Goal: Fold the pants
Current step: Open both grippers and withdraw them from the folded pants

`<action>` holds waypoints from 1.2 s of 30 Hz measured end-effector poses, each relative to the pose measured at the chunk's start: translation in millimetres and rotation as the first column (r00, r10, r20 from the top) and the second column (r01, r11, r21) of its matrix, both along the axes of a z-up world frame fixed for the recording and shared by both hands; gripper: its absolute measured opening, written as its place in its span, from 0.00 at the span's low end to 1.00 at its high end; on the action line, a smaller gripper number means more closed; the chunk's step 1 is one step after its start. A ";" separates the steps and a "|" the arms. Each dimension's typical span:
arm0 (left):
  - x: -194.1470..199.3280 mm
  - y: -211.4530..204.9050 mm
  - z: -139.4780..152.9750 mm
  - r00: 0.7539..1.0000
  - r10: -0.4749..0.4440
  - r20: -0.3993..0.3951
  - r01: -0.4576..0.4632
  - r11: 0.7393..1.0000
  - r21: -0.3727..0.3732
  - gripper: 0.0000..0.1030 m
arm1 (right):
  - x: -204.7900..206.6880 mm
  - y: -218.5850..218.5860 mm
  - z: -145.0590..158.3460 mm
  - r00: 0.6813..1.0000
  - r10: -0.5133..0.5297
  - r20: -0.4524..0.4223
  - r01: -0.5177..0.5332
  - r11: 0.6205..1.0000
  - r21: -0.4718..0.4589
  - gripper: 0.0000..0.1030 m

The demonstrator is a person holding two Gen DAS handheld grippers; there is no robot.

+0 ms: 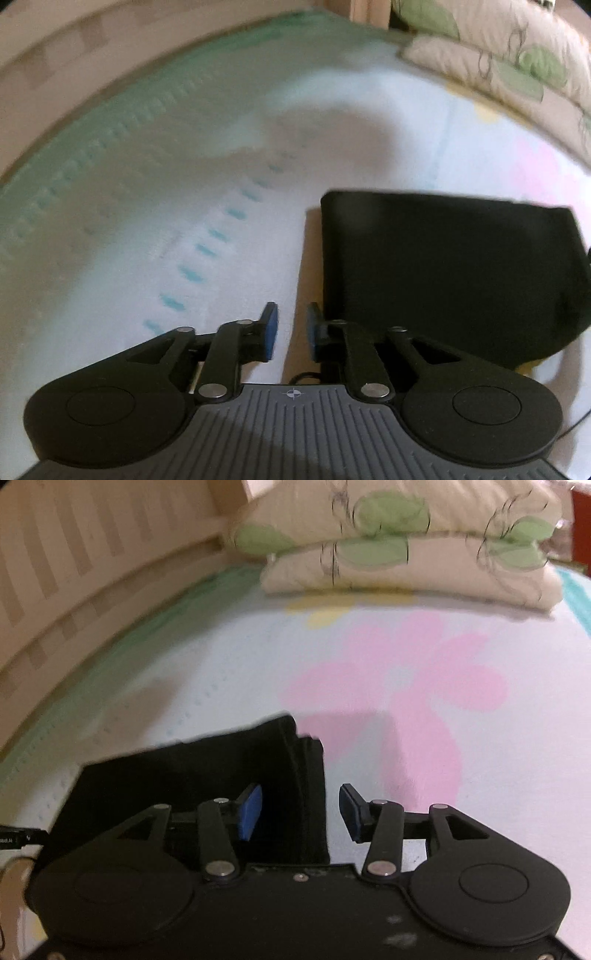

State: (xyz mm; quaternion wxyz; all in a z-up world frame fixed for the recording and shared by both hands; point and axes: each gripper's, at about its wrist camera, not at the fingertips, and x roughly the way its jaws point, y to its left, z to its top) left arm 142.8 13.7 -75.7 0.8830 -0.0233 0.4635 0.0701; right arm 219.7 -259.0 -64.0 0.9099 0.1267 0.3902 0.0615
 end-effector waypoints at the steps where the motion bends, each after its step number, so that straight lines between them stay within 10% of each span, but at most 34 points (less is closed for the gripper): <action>1: -8.2 -4.3 5.8 1.000 0.003 0.022 -0.003 1.000 0.007 0.25 | -10.2 -0.8 5.3 1.000 0.000 0.014 0.000 1.000 -0.002 0.48; 10: -64.4 -48.9 47.8 0.997 -0.070 0.028 0.072 0.992 -0.101 0.33 | -101.9 43.7 52.9 0.995 0.069 0.073 -0.066 0.997 -0.033 0.48; 24: -102.6 -101.0 70.9 0.987 -0.126 0.101 0.116 0.988 0.101 0.33 | -142.7 78.9 80.8 0.996 0.039 0.086 -0.031 0.995 -0.096 0.49; 36: -98.3 -95.6 64.4 0.994 -0.076 0.082 0.072 0.996 0.053 0.33 | -141.1 80.0 79.6 0.996 0.041 0.082 -0.028 0.988 -0.153 0.49</action>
